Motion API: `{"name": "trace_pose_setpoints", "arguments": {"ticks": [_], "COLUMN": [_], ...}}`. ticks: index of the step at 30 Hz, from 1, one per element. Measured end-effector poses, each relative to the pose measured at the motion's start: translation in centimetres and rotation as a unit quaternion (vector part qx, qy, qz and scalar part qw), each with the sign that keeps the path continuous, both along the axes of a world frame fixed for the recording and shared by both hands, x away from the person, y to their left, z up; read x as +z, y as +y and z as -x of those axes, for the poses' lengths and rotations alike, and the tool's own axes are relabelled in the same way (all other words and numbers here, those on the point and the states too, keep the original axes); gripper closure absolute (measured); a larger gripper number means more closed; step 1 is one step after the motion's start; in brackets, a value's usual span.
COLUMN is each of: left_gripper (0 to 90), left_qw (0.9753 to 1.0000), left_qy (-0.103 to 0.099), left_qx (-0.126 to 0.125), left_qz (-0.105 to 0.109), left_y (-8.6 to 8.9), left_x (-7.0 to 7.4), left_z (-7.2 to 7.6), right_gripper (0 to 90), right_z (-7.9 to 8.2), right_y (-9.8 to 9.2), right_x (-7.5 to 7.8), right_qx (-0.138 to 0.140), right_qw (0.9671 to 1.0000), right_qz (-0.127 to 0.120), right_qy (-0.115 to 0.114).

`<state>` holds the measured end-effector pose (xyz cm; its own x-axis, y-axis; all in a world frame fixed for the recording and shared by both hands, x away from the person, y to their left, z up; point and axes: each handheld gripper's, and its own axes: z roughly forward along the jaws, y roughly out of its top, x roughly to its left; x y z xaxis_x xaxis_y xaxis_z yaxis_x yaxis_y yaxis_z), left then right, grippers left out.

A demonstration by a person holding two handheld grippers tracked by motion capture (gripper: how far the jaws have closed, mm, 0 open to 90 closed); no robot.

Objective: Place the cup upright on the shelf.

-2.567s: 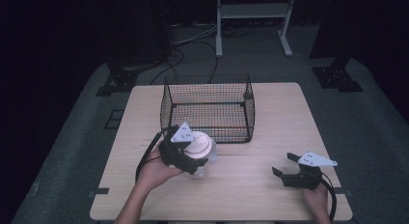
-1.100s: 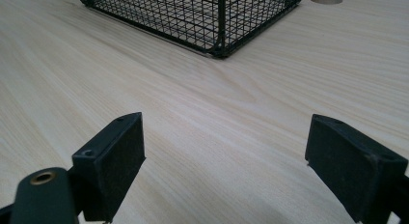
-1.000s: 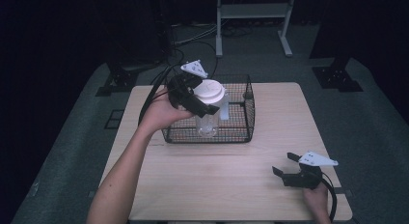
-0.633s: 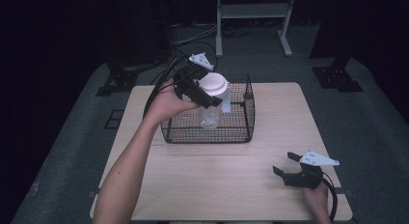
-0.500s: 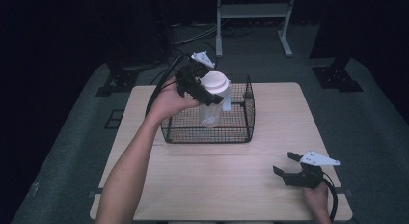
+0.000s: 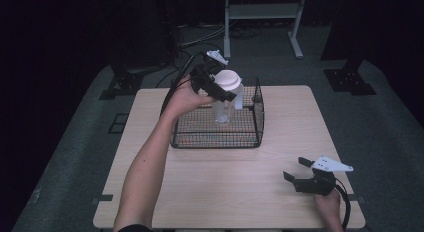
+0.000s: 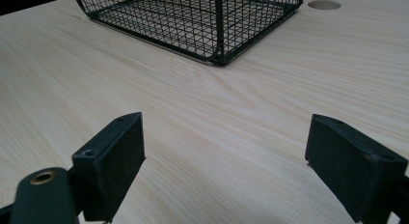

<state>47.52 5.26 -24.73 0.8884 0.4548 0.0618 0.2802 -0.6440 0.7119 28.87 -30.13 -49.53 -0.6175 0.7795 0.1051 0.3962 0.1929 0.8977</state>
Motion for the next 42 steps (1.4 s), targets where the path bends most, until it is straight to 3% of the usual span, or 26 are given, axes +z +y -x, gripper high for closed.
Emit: {"name": "trace_pose_setpoints", "arguments": {"ticks": [8,16,32,42], "left_gripper": [5.1,5.1,5.1,5.1], "left_qw": [0.9997,0.9993,0.998,0.997], "left_qy": [0.007,0.013,0.021,0.037], "left_qx": [0.024,0.036,0.057,0.064], "left_qz": [0.006,-0.003,-0.017,-0.021], "left_y": [-0.4,-1.1,-1.8,-2.0], "left_x": [-1.7,-3.2,-5.5,-8.3], "left_z": [-2.2,-3.8,-5.5,-6.2], "right_gripper": [12.9,12.9,12.9,12.8], "right_z": [0.0,0.0,0.0,0.0], "right_y": [0.0,-0.1,-0.1,-0.2], "right_x": [0.0,0.0,0.0,0.0], "right_qx": [0.002,0.001,-0.001,0.0], "right_qw": [1.0,1.0,1.0,1.0], "right_qz": [-0.001,-0.002,-0.007,-0.008], "right_qy": [-0.001,-0.002,-0.004,-0.003]}}
